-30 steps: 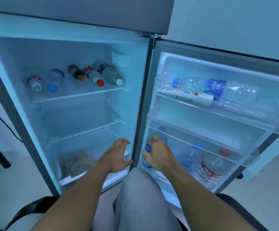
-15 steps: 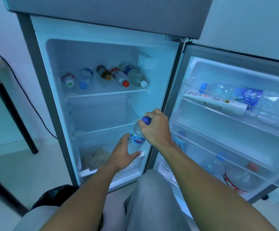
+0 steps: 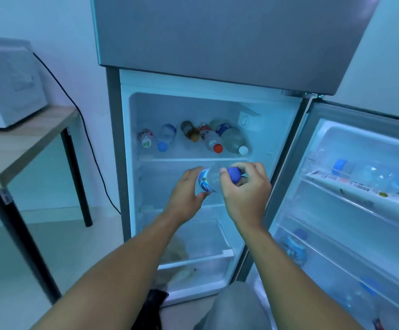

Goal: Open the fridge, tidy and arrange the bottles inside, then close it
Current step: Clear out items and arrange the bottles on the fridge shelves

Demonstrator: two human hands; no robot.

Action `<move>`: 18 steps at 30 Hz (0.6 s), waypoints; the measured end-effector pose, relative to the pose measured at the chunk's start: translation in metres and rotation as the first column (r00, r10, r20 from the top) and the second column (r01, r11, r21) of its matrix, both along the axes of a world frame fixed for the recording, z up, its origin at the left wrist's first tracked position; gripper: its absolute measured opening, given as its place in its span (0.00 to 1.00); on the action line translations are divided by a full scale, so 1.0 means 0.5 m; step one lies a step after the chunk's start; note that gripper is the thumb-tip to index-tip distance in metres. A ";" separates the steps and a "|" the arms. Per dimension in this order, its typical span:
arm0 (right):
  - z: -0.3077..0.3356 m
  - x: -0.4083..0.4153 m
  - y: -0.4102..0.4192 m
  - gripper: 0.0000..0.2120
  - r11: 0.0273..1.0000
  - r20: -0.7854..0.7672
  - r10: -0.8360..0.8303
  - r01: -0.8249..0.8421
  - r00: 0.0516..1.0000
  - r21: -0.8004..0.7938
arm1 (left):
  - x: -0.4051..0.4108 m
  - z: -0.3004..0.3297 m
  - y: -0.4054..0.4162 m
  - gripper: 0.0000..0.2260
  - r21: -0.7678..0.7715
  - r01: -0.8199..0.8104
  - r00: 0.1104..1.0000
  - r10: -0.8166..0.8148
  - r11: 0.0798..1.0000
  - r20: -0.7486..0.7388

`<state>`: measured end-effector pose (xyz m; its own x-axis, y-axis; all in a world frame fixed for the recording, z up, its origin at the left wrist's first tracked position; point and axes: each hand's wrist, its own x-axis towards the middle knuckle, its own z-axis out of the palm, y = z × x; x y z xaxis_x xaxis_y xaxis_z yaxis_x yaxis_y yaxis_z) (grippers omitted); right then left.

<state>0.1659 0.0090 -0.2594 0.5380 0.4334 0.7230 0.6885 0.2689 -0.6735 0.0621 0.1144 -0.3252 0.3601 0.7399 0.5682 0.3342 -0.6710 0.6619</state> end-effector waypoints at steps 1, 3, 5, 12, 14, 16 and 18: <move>0.010 -0.006 0.003 0.05 0.999 -0.033 0.004 -0.003 0.999 0.045 | -0.003 0.027 0.009 0.26 0.053 -0.003 1.000 0.003 0.999 -0.005; 0.023 -0.018 0.013 0.06 0.994 -0.073 0.021 -0.013 0.997 0.110 | -0.015 0.073 0.030 0.26 0.146 -0.016 1.000 0.019 0.989 -0.013; 0.029 -0.023 0.027 0.06 0.989 -0.076 0.046 -0.034 0.996 0.144 | -0.029 0.106 0.052 0.27 0.199 -0.025 0.999 0.033 0.980 -0.039; 0.006 -0.003 0.089 0.08 0.991 0.051 0.108 -0.112 0.993 0.076 | -0.041 0.117 0.118 0.31 0.200 -0.044 0.983 0.079 0.979 -0.169; -0.001 0.004 0.113 0.08 0.991 0.054 0.126 -0.129 0.990 0.044 | -0.037 0.111 0.145 0.32 0.171 -0.054 0.979 0.086 0.984 -0.186; -0.010 0.021 0.139 0.09 0.989 0.072 0.149 -0.150 0.986 0.009 | -0.031 0.102 0.176 0.33 0.152 -0.046 0.976 0.077 0.987 -0.204; -0.018 0.038 0.158 0.09 0.986 0.098 0.169 -0.167 0.981 -0.022 | -0.029 0.094 0.200 0.33 0.169 -0.030 0.978 0.064 0.985 -0.200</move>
